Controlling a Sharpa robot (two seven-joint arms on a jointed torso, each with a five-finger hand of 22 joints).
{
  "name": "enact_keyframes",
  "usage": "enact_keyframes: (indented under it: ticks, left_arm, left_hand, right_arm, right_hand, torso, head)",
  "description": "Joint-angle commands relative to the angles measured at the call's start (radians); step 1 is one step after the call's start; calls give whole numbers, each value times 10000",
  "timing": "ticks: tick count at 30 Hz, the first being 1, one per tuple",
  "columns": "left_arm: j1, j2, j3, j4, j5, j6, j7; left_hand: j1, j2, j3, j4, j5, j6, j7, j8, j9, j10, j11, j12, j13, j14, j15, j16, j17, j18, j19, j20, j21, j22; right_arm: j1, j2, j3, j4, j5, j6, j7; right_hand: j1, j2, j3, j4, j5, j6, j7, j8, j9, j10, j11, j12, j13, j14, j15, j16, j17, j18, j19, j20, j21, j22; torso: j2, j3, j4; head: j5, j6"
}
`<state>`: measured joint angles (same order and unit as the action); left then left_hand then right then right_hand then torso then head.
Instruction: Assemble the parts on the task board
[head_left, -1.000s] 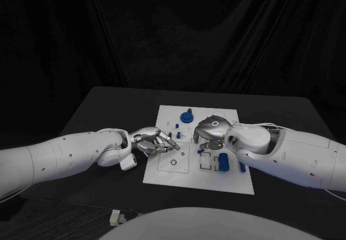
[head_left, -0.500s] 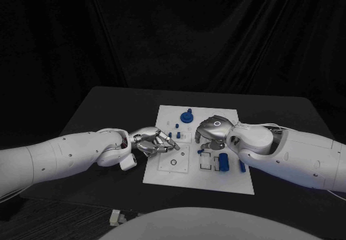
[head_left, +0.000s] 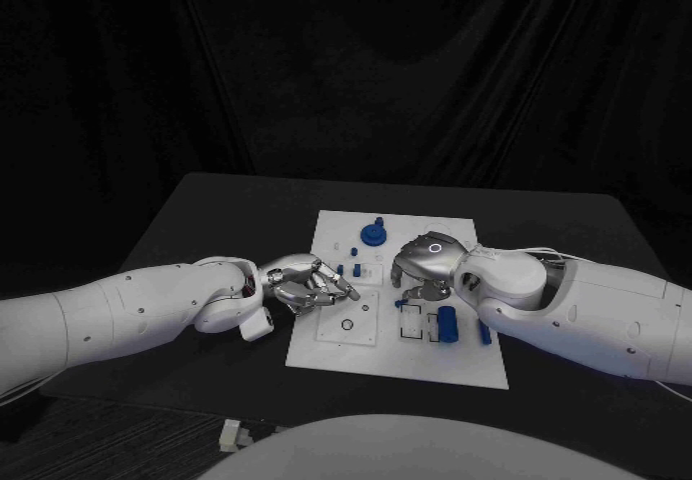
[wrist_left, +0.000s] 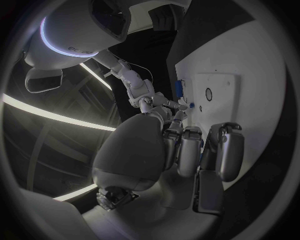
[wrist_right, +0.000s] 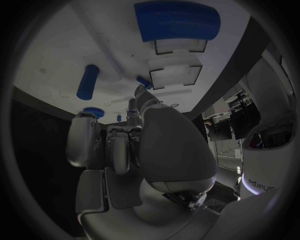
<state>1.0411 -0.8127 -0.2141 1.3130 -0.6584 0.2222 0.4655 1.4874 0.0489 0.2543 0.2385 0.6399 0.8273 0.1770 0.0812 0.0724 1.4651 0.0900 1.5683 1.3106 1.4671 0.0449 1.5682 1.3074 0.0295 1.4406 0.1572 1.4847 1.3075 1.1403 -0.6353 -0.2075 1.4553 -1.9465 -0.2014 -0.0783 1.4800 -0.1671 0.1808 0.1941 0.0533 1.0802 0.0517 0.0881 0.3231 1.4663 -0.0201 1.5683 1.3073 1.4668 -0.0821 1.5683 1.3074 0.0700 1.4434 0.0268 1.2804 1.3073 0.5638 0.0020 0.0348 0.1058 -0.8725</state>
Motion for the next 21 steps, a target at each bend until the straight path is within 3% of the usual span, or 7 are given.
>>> enact_keyframes:
  ticks: [1,21]
  left_arm:
    - [-15,22,8,14,41,129,65]
    - [-16,35,8,-9,41,175,9]
  left_hand:
    - [104,16,69,1,9,93,1,28,0,1057,49,25,2602,1037,56,26,2634,51,-104,13,-80,2168]
    - [103,16,75,-1,8,93,2,27,-1,1057,51,25,2602,1037,57,26,2634,55,-119,14,-90,2163]
  right_arm:
    - [-63,24,2,-13,-84,160,-153]
    - [-135,108,2,-83,-114,286,-208]
  right_hand:
    - [56,-3,-137,10,-45,-39,-36,18,18,1045,-52,25,2635,1040,-54,25,2634,-60,-74,-2,-37,1791]
    - [416,106,-392,79,-44,-72,-57,11,63,1045,-70,25,2635,1040,-68,25,2634,-42,-128,-15,-127,1768]
  torso:
    - [0,0,1]
    - [1,1,0]
  head:
    - [22,-2]
    - [-1,-2]
